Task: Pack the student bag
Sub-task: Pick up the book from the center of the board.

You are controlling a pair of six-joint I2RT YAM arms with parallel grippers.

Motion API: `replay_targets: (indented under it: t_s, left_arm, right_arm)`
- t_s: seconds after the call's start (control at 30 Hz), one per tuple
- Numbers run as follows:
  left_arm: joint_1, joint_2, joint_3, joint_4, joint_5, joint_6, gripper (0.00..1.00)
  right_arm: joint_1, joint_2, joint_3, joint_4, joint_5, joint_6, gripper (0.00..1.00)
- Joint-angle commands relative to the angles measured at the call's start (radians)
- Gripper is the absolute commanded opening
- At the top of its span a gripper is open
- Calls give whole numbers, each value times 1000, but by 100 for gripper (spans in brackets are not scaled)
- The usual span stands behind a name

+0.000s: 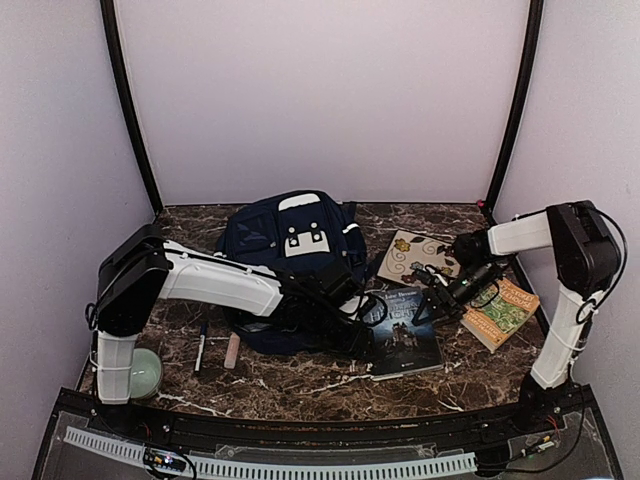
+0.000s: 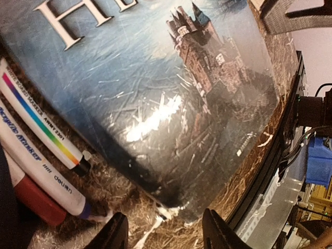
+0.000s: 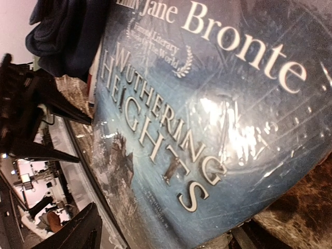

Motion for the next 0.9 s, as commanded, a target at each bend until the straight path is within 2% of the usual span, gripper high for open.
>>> replay_targets:
  t_s: [0.0,0.1,0.37,0.47,0.63,0.7,0.87]
  left_arm:
    - [-2,44,11,-21,60,22,49]
    - [-2,54,11,-16,66,24,46]
    - [-2,62,11,-7,54,48,46]
    - [-2,62,13,-1,60,52,45]
    - [-8,31,-16,96,102,62,44]
    - [-9,7,-30,127,93,70,44]
    - [-10,-12,-48,185,89,77,44]
  right_arm:
    - [-4,67,23,-107,-180,-95,79]
    - [-5,47,37,-152,-273,-145,77]
    - [-5,-18,33,-182,-345,-202,68]
    - [-5,-51,31,-144,-326,-157,63]
    - [9,-147,1,-6,-244,20,50]
    - [22,-184,-18,36,-187,68,48]
    - [29,-166,-15,43,-177,80,47]
